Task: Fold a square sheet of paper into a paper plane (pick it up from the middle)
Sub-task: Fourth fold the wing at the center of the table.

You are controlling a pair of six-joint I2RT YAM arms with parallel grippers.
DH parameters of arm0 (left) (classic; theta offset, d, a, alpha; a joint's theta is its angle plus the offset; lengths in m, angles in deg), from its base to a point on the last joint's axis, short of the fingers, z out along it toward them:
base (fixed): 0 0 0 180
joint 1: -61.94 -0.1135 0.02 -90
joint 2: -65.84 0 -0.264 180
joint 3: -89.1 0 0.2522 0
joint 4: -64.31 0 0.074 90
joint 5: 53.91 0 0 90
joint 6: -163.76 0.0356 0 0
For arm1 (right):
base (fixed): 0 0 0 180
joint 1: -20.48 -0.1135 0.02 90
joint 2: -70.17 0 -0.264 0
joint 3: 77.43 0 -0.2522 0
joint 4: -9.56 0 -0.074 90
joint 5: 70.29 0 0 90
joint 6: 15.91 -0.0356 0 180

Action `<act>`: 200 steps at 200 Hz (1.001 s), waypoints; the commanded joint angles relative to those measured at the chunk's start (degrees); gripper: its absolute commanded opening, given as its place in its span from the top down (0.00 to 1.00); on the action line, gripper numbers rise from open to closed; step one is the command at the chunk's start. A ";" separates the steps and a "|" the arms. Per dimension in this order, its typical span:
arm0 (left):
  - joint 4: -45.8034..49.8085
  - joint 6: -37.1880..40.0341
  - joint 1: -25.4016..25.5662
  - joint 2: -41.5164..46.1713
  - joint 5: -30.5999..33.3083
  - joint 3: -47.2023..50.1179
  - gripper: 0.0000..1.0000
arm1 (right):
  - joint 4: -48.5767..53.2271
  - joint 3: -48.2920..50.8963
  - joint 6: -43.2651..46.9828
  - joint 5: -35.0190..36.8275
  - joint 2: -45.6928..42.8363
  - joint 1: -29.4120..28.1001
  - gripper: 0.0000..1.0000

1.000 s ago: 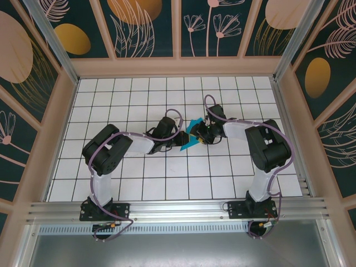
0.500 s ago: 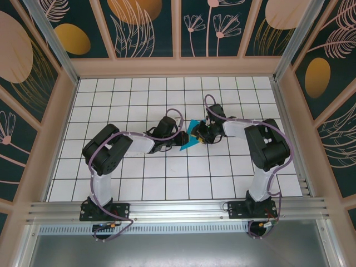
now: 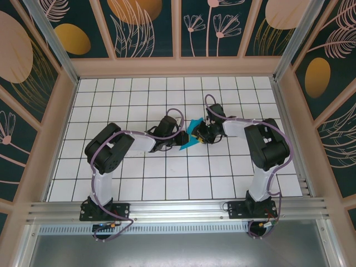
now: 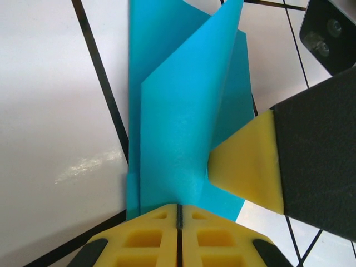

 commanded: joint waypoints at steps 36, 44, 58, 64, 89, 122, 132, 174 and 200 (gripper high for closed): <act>1.10 1.19 -0.62 -0.88 0.32 -1.27 0.89 | 2.55 5.35 -0.13 7.10 3.71 0.99 0.65; 1.10 1.28 -0.60 -0.90 0.15 -1.19 0.89 | 1.62 5.40 0.55 6.87 2.02 1.00 0.64; 1.16 1.30 -0.68 -1.04 -0.15 -1.18 0.89 | -0.01 5.37 1.69 6.17 -1.41 1.09 0.63; 1.19 1.39 -0.58 -1.05 -0.21 -1.18 0.89 | -0.76 5.40 2.27 5.75 -3.12 1.11 0.62; 1.32 1.46 -0.60 -1.31 -0.47 -1.08 0.89 | -2.11 4.15 4.62 5.10 -7.28 1.34 0.60; 1.19 1.47 -0.60 -1.47 -1.00 -1.25 0.89 | -1.56 1.26 7.64 4.89 -6.74 1.55 0.59; 1.14 1.47 -0.61 -1.43 -1.09 -1.23 0.89 | -1.25 0.43 8.27 5.25 -6.04 1.52 0.59; 1.07 1.54 -0.62 -1.36 -1.63 -1.36 0.89 | 1.63 -3.60 10.94 6.35 -1.65 1.50 0.51; 1.25 1.65 -0.58 -1.41 -1.71 -1.67 0.89 | 3.40 -4.95 11.53 6.60 0.65 1.42 0.48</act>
